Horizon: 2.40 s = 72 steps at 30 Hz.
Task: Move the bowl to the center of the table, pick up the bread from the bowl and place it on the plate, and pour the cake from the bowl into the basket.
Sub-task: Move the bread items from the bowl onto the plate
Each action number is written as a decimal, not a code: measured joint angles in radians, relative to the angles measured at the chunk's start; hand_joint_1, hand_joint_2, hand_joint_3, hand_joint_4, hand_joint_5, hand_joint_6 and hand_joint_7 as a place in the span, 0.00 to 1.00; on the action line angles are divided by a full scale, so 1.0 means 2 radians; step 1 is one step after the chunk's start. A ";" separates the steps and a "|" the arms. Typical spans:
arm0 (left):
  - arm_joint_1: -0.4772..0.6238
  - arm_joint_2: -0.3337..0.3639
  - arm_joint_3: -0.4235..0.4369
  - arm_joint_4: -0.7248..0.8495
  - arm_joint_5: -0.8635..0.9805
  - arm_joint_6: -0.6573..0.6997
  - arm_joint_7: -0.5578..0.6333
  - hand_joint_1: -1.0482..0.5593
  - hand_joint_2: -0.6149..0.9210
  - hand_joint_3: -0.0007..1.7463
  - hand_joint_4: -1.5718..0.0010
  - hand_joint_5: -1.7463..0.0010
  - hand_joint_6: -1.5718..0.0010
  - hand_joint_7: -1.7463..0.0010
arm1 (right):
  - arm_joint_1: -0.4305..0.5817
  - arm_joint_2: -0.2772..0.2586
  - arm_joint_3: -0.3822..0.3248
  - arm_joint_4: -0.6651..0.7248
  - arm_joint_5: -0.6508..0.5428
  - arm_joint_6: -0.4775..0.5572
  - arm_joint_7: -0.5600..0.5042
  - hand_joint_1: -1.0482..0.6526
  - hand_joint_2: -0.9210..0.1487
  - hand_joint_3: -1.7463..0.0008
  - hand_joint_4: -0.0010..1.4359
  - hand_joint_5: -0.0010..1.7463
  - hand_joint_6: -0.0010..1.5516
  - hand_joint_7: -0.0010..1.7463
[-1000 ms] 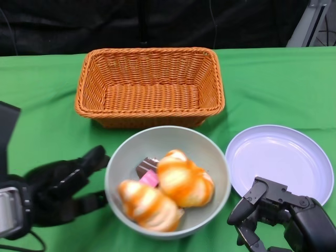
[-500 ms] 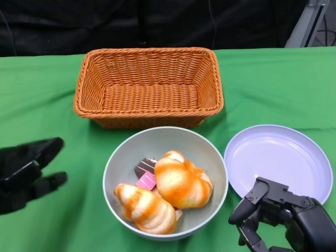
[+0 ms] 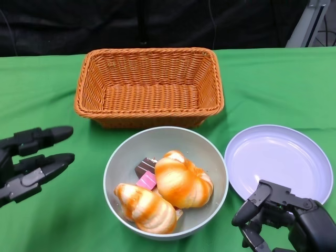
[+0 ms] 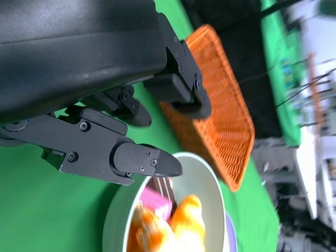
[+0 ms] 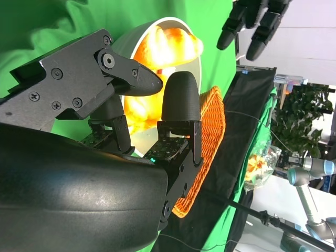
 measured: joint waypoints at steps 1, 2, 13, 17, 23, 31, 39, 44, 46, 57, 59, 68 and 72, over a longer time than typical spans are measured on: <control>-0.004 -0.005 0.002 0.028 0.001 -0.038 0.000 0.58 1.00 0.15 0.33 0.86 0.33 0.92 | 0.002 -0.001 -0.004 0.001 0.003 -0.006 0.002 0.56 0.28 0.50 0.49 0.88 0.44 0.71; -0.009 -0.007 0.005 0.053 0.001 -0.069 -0.002 0.59 1.00 0.17 0.36 0.75 0.30 0.91 | 0.005 -0.002 -0.007 0.001 0.004 -0.010 0.004 0.56 0.28 0.50 0.49 0.88 0.44 0.71; -0.035 -0.016 0.018 0.132 -0.018 -0.208 -0.017 0.60 1.00 0.23 0.51 0.28 0.39 0.62 | 0.026 -0.013 -0.027 -0.025 0.003 -0.026 0.010 0.56 0.20 0.64 0.43 0.70 0.42 0.50; -0.032 -0.020 0.019 0.107 -0.038 -0.185 -0.016 0.59 1.00 0.22 0.52 0.26 0.40 0.60 | 0.027 -0.033 -0.035 -0.061 0.001 -0.014 0.022 0.53 0.04 0.86 0.40 0.62 0.39 0.41; -0.016 -0.024 0.019 0.070 -0.043 -0.150 -0.001 0.60 1.00 0.22 0.53 0.26 0.41 0.59 | 0.001 -0.068 -0.040 -0.131 -0.070 0.052 0.034 0.44 0.00 0.98 0.43 0.42 0.44 0.16; -0.011 -0.030 0.019 0.057 -0.043 -0.138 0.006 0.61 1.00 0.21 0.53 0.26 0.41 0.59 | -0.079 -0.099 -0.026 -0.174 -0.173 0.137 0.070 0.32 0.00 0.99 0.45 0.20 0.43 0.01; -0.010 -0.032 0.014 0.064 -0.033 -0.147 0.006 0.60 1.00 0.21 0.53 0.26 0.42 0.58 | -0.177 -0.113 0.033 -0.150 -0.252 0.204 0.125 0.23 0.00 0.98 0.44 0.13 0.38 0.00; -0.010 -0.036 0.012 0.076 -0.023 -0.158 0.006 0.61 1.00 0.20 0.52 0.27 0.42 0.58 | -0.220 -0.114 0.068 -0.118 -0.285 0.231 0.154 0.20 0.00 0.96 0.45 0.11 0.36 0.00; -0.010 -0.036 0.010 0.079 -0.017 -0.166 0.007 0.60 1.00 0.20 0.52 0.27 0.42 0.58 | -0.239 -0.114 0.084 -0.105 -0.303 0.240 0.165 0.19 0.00 0.95 0.46 0.10 0.35 0.00; -0.012 -0.038 0.003 0.097 -0.003 -0.194 0.011 0.61 1.00 0.20 0.51 0.29 0.41 0.58 | -0.309 -0.099 0.151 -0.014 -0.390 0.248 0.180 0.15 0.00 0.93 0.46 0.07 0.31 0.00; -0.012 -0.038 0.001 0.102 -0.003 -0.201 0.011 0.61 1.00 0.20 0.50 0.29 0.41 0.58 | -0.323 -0.093 0.161 0.006 -0.398 0.251 0.183 0.15 0.00 0.93 0.43 0.06 0.30 0.00; -0.013 -0.038 -0.002 0.107 0.004 -0.211 0.013 0.61 1.00 0.20 0.50 0.31 0.41 0.59 | -0.416 -0.077 0.178 0.092 -0.395 0.300 0.281 0.10 0.00 0.87 0.34 0.01 0.22 0.00; -0.013 -0.038 -0.002 0.107 0.005 -0.211 0.013 0.60 1.00 0.19 0.50 0.30 0.41 0.57 | -0.443 -0.077 0.183 0.140 -0.382 0.297 0.298 0.08 0.00 0.87 0.33 0.00 0.20 0.00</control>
